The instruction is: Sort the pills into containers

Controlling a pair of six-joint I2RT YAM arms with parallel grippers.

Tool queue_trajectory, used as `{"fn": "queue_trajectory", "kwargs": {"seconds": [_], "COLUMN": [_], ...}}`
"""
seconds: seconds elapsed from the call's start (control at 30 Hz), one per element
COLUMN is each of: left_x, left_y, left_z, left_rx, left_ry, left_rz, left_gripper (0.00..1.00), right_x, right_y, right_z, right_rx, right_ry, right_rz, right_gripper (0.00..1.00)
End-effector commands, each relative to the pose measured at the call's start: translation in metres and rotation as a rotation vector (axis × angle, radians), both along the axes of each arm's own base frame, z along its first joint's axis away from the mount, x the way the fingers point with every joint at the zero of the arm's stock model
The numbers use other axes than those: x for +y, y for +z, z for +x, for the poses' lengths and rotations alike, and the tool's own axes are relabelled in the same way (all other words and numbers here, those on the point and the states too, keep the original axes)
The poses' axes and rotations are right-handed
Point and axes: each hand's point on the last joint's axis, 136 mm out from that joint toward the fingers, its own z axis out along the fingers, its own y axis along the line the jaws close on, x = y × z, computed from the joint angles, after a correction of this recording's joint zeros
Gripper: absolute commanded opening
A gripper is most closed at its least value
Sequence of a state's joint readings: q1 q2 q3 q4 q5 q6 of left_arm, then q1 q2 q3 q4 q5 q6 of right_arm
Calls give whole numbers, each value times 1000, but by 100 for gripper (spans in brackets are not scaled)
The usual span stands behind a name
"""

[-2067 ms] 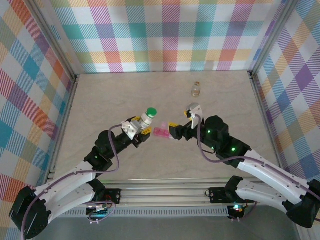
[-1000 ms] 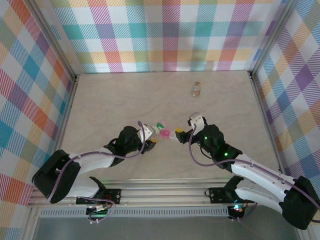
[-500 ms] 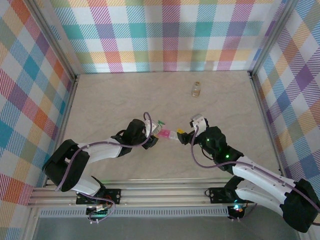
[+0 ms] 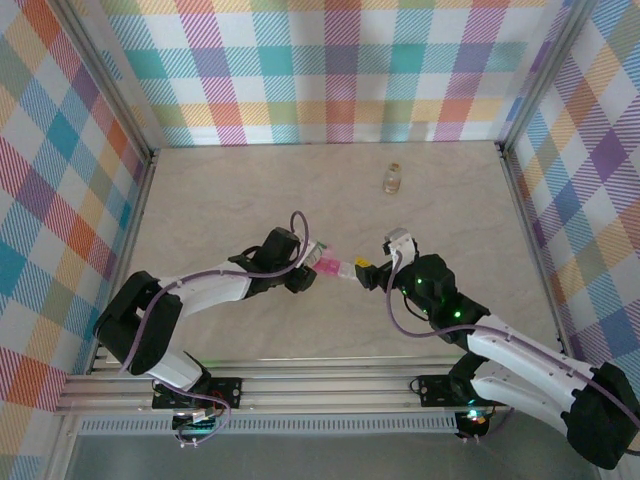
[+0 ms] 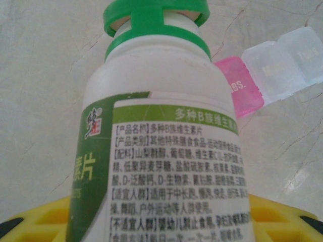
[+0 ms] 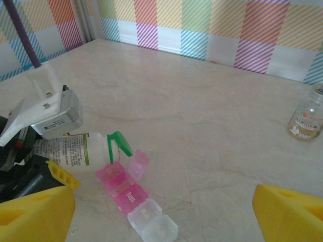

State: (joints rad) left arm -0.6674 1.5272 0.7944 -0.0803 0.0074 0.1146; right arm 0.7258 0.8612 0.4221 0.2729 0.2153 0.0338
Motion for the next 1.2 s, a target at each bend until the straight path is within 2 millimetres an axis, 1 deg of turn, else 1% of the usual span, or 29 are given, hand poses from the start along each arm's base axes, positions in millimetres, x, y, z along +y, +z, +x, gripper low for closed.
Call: {"fn": "queue_trajectory", "kwargs": {"seconds": [0.0, 0.1, 0.2, 0.37, 0.53, 0.77, 0.93, 1.17], "left_x": [1, 4, 9, 4, -4, 0, 1, -2], "left_y": [0, -1, -1, 3, 6, 1, 2, 5], "left_z": [-5, -6, -12, -17, -18, -15, -16, -19], "left_rx": [55, 75, 109, 127, 141, 182, 220, 276], "left_ry": [15, 16, 14, 4, 10, 28, 26, 23], "left_rz": [47, 97, 133, 143, 163, 266, 326, 366], "left_gripper": [0, 0, 0, 0, 0, 0, 0, 0], "right_x": [-1, -2, -3, -5, -5, -6, -7, -6], "right_y": [12, 14, 16, 19, 20, 21, 21, 21], "right_z": [-2, -3, -4, -6, -6, -8, -8, -8], "right_rx": [-25, -27, -27, -30, -29, -28, -29, -24], "right_ry": [3, 1, 2, 1, 2, 3, 1, 7], "right_rz": [56, 64, 72, 83, 91, 99, 100, 107], "right_gripper": [90, 90, 90, 91, 90, 91, 91, 91]}}
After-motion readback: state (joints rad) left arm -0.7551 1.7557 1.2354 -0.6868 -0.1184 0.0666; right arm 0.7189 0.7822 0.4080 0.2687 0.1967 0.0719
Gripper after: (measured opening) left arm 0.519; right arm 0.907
